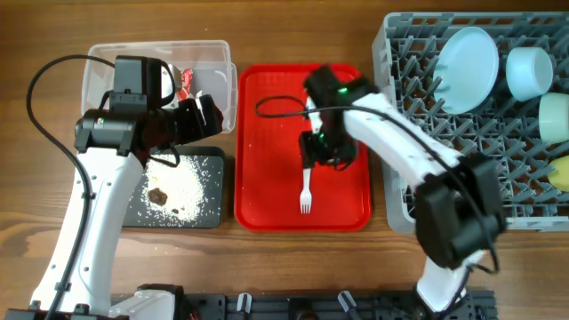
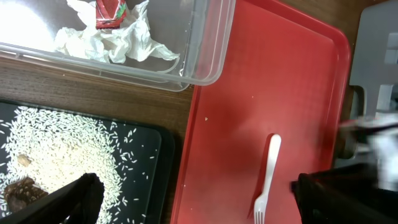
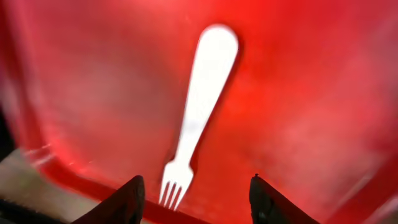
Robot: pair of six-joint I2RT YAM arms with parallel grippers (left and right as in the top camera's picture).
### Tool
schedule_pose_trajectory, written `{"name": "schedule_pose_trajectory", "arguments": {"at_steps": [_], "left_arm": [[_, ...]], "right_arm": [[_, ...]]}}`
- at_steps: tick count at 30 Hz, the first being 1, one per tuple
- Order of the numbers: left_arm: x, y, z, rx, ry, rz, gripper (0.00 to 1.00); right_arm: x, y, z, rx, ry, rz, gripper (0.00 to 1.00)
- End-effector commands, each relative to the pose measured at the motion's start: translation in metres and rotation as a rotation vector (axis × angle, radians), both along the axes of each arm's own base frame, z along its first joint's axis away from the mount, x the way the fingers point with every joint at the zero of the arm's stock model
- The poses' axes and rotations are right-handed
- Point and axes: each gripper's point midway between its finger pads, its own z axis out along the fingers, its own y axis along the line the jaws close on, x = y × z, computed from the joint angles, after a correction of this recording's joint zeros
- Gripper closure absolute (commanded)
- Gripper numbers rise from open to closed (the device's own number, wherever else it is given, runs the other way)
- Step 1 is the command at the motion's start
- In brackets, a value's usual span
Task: Sort waste into correct bins and load items into the dishwasher rack
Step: 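Reach the right gripper to the white fork and grasp it, then carry the white fork to the rack and release it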
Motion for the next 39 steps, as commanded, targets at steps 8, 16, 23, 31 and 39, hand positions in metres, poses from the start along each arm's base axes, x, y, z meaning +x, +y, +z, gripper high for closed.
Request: {"name": "schedule_pose_trajectory", "arguments": {"at_steps": [8,16,23,31,39], "left_arm": [[-0.001,0.000,0.006,0.001,-0.018,0.003,0.00],[-0.001,0.000,0.006,0.001,-0.018,0.003,0.00],[-0.001,0.000,0.006,0.001,-0.018,0.003,0.00],[-0.001,0.000,0.006,0.001,-0.018,0.003,0.00],[-0.001,0.000,0.006,0.001,-0.018,0.003,0.00]], "right_arm": [[-0.004,-0.002,-0.064,-0.186,0.060,-0.196,0.51],[-0.003,-0.020,-0.069,-0.250,0.052,-0.261,0.94],[0.028,-0.026,-0.017,-0.147,-0.041,-0.183,0.96],[0.046,-0.090,0.115,0.002,-0.336,-0.079,0.96],[0.044,-0.191,0.110,-0.178,-0.290,-0.200,0.96]]}}
